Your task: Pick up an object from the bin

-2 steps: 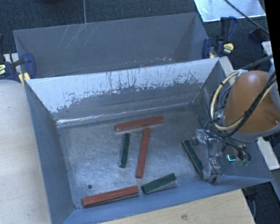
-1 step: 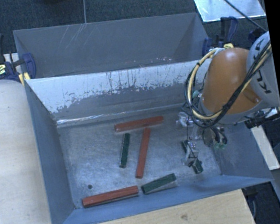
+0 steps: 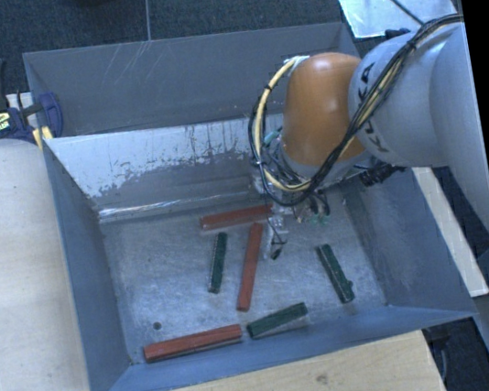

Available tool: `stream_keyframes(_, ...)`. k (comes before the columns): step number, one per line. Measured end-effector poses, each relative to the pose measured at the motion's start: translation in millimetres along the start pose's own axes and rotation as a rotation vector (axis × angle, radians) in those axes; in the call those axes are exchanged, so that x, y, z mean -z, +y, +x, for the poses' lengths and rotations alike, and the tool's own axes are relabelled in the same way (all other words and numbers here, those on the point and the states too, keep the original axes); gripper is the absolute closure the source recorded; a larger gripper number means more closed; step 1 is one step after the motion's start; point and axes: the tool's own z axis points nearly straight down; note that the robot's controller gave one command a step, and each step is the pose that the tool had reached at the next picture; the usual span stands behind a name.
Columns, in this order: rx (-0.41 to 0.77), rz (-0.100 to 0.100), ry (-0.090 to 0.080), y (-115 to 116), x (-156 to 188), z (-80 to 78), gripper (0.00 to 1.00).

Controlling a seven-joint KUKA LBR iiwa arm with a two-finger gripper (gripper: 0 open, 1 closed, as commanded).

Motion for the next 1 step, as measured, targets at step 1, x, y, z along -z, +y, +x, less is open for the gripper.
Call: stream_keyframes(1,-0.005,0.003,0.004,-4.5,1.0,2.0,1.0)
